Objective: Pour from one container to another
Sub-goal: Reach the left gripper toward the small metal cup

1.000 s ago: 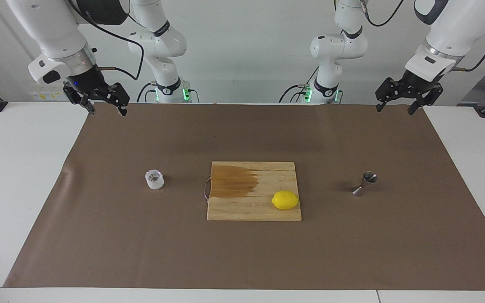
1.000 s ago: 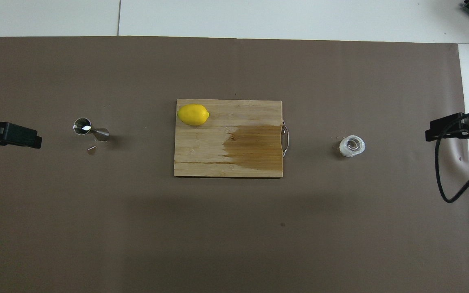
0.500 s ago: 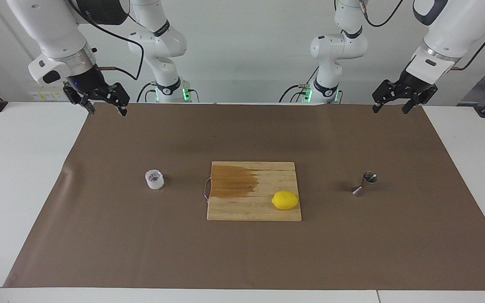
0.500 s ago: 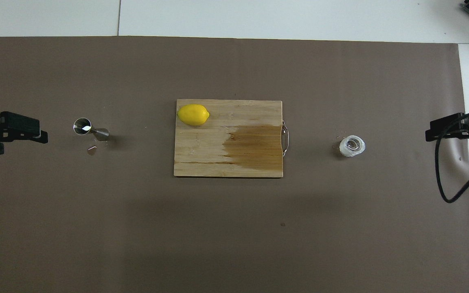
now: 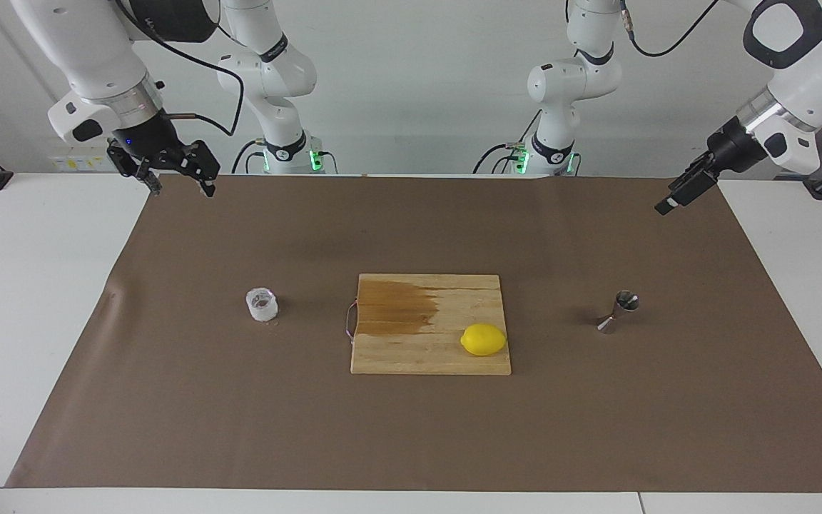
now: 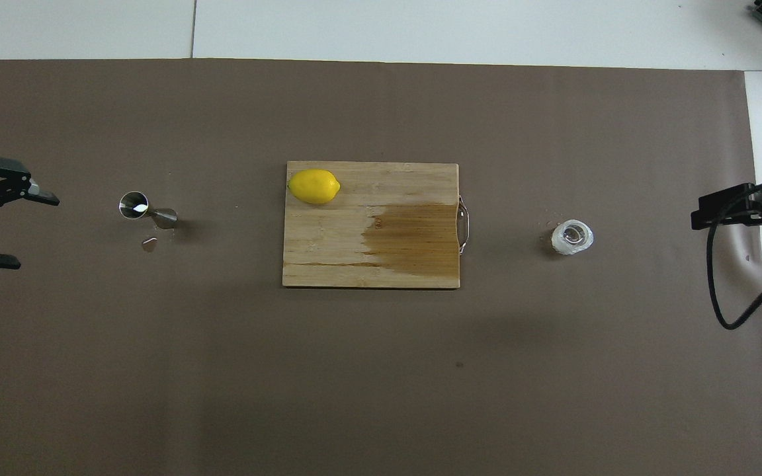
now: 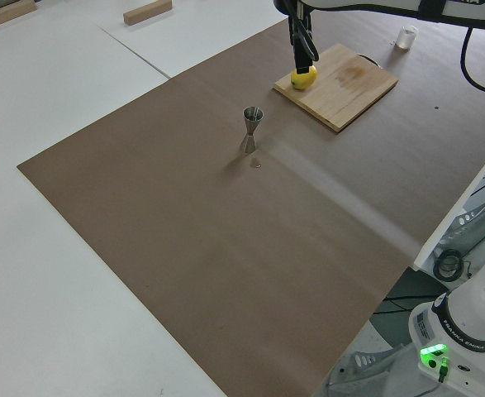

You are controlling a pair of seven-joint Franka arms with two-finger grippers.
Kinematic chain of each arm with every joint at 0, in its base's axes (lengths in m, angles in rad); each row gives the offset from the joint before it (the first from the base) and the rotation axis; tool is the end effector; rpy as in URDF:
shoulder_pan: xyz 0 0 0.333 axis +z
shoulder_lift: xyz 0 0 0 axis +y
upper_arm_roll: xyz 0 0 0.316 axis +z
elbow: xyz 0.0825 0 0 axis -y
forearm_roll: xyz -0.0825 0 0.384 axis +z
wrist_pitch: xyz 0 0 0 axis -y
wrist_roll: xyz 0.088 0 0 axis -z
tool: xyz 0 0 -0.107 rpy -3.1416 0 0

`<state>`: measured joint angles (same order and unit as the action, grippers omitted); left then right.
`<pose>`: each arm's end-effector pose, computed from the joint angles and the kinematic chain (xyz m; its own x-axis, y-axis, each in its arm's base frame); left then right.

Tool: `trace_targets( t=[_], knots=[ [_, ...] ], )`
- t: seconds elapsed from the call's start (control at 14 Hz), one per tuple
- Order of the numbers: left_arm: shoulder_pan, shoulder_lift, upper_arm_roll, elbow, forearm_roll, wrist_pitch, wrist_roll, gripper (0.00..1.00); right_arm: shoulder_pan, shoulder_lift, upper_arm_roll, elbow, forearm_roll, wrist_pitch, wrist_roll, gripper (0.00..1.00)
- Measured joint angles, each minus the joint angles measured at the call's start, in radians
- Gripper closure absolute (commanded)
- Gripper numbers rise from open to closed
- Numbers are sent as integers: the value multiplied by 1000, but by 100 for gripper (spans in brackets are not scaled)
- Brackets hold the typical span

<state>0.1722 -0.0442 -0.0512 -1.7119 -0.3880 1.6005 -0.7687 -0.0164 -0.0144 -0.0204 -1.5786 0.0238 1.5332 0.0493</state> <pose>0.5409 0.0254 0.5922 0.6077 0.7310 -0.3102 0.7940 -0.5663 0.2209 0.5458 -0.0176 0.6255 0.9959 -0.0851 -0.0321 -0.0858 -0.9961 -0.0225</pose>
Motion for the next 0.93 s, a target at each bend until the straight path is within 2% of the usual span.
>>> trace_targets(
  t=[0.29, 0.57, 0.79, 0.93],
  knots=[
    [64, -5, 1, -78, -117, 87, -269, 0, 0, 0, 0, 0, 0, 0, 0, 0],
    [148, -8, 3, -190, -296, 200, -505, 0, 0, 0, 0, 0, 0, 0, 0, 0],
    [161, -8, 2, -293, -406, 343, -647, 0, 0, 0, 0, 0, 0, 0, 0, 0],
    [164, -8, 2, -382, -530, 452, -713, 0, 0, 0, 0, 0, 0, 0, 0, 0]
  ],
)
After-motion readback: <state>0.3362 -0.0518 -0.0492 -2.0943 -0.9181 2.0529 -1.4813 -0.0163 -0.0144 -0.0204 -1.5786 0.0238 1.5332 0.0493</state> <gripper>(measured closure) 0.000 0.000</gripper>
